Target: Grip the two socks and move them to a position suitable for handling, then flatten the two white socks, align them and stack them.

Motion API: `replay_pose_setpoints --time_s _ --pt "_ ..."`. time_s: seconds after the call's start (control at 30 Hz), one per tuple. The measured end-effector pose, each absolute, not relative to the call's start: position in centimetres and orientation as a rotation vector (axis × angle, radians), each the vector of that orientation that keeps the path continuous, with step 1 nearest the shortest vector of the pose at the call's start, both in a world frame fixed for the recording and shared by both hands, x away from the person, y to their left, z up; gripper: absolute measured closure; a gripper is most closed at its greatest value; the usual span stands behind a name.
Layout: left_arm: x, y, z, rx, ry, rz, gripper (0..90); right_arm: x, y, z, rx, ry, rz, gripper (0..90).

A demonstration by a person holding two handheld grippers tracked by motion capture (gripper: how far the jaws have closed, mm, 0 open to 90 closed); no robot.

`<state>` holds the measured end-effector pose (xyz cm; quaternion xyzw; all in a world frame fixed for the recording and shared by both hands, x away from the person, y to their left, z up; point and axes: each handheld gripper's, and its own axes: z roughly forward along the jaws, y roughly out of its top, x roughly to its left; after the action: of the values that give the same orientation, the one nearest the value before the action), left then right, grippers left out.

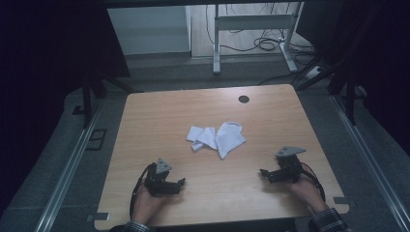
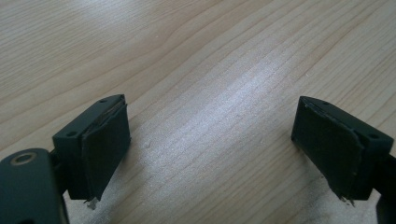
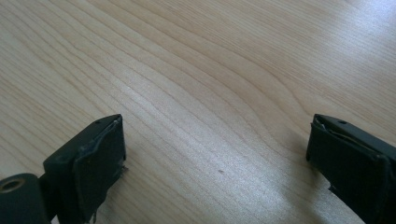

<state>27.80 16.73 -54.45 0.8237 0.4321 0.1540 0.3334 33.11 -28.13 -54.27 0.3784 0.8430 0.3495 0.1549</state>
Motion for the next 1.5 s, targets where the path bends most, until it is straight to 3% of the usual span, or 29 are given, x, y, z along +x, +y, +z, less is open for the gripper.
replay_pose_setpoints --time_s 0.6,1.5 --pt "27.9 16.7 -54.5 2.152 1.126 0.400 11.4 33.2 -27.9 -53.9 1.087 2.455 0.960 4.9" --pt "28.2 16.7 -54.5 2.158 1.113 0.397 11.4 33.7 -27.0 -52.4 1.131 2.468 0.971 18.0"
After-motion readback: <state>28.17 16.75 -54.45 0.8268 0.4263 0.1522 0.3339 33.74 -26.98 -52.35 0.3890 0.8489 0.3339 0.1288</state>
